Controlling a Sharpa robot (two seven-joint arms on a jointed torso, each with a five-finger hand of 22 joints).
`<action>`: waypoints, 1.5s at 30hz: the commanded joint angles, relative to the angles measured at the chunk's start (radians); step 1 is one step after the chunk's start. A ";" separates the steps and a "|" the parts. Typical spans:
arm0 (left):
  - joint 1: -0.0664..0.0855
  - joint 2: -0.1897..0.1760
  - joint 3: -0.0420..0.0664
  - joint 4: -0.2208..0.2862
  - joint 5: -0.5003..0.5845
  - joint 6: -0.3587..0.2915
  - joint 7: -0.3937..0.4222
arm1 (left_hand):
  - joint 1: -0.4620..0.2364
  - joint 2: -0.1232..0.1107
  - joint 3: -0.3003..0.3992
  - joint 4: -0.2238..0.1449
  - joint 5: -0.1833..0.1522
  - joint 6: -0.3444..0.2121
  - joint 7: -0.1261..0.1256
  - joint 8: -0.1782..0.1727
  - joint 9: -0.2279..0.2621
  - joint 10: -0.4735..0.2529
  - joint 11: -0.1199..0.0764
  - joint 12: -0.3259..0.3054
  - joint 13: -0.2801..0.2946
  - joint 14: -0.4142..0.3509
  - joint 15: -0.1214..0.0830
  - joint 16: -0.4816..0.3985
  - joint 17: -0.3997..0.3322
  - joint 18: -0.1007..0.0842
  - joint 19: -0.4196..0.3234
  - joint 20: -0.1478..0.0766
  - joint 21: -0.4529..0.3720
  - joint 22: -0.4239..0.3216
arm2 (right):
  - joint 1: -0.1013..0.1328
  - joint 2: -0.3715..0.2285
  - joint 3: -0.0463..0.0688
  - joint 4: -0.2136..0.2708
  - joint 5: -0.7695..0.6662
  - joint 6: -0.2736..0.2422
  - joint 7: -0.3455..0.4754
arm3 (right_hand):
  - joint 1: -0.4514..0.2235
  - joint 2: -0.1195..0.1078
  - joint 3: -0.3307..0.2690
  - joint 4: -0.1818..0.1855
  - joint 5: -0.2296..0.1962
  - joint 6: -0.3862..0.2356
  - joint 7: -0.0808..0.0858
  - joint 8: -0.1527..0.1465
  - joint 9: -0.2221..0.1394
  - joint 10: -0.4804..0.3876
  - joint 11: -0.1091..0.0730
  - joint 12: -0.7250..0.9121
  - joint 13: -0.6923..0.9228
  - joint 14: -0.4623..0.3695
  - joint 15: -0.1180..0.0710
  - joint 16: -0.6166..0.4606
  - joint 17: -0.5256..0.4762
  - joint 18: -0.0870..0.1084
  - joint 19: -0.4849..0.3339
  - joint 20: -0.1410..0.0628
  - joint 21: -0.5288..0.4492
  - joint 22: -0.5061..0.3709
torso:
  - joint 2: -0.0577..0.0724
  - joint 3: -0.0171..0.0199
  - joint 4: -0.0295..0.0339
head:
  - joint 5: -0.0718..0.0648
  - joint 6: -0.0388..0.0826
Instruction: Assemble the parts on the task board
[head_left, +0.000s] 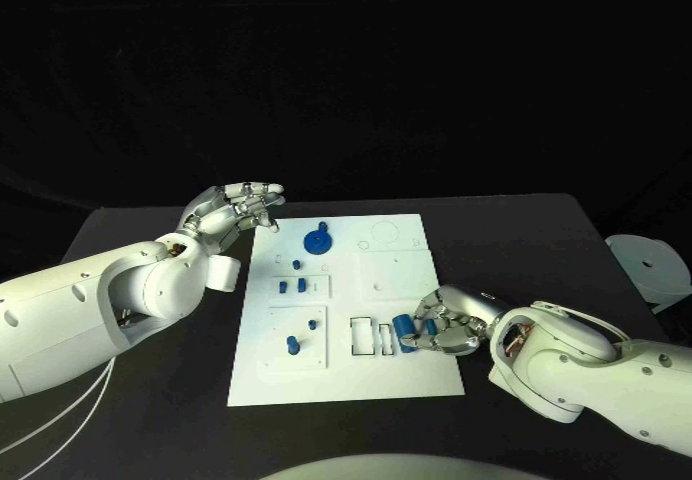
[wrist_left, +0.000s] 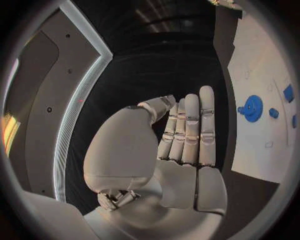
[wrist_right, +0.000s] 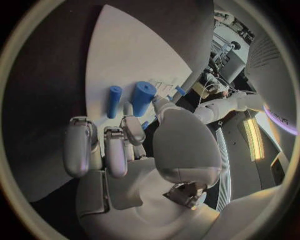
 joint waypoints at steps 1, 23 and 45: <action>0.000 0.000 0.001 0.003 -0.003 0.018 0.004 | -0.006 0.004 -0.001 -0.004 0.005 -0.006 -0.003 -0.002 0.001 -0.008 -0.001 0.006 0.001 -0.005 0.000 0.006 0.001 0.006 -0.004 0.005 0.001 0.002 | -0.006 0.008 -0.001 -0.009 -0.056 0.015 -0.041 | -0.020 0.000 -0.023 0.000 0.015 0.006 -0.003 0.001 0.004 0.001 -0.003 0.003 0.005 0.074 -0.002 0.001 0.105 -0.017 0.019 -0.002 -0.005 0.177 | 0.000 -0.0005 0.0001 | 0.001 -0.001; 0.000 -0.003 0.001 0.006 -0.003 0.021 0.000 | -0.006 0.004 -0.001 -0.004 0.005 -0.006 -0.003 -0.002 0.001 -0.008 -0.001 0.006 0.001 -0.005 0.000 0.006 0.001 0.006 -0.004 0.005 0.001 0.002 | -0.024 0.040 -0.001 -0.023 -0.079 -0.001 -0.073 | 0.080 0.059 -0.028 -0.018 0.088 0.027 -0.015 0.014 0.020 0.012 -0.016 0.005 0.021 0.075 -0.013 0.003 0.113 -0.018 0.022 -0.010 -0.005 0.182 | -0.001 -0.0009 -0.0012 | 0.000 -0.003; 0.000 0.000 0.001 0.002 -0.003 0.026 -0.003 | -0.007 0.003 -0.001 -0.005 0.005 -0.007 -0.003 -0.003 0.001 -0.010 -0.001 0.008 0.001 -0.005 0.000 0.007 0.001 0.006 -0.004 0.005 0.001 0.002 | 0.007 0.036 0.003 0.057 0.137 -0.161 -0.024 | 0.127 0.056 0.074 -0.010 0.102 0.070 -0.031 0.014 0.017 0.046 -0.030 0.045 0.068 0.078 -0.025 0.007 0.128 -0.020 0.028 -0.022 0.005 0.189 | -0.001 -0.0015 -0.0002 | 0.001 -0.005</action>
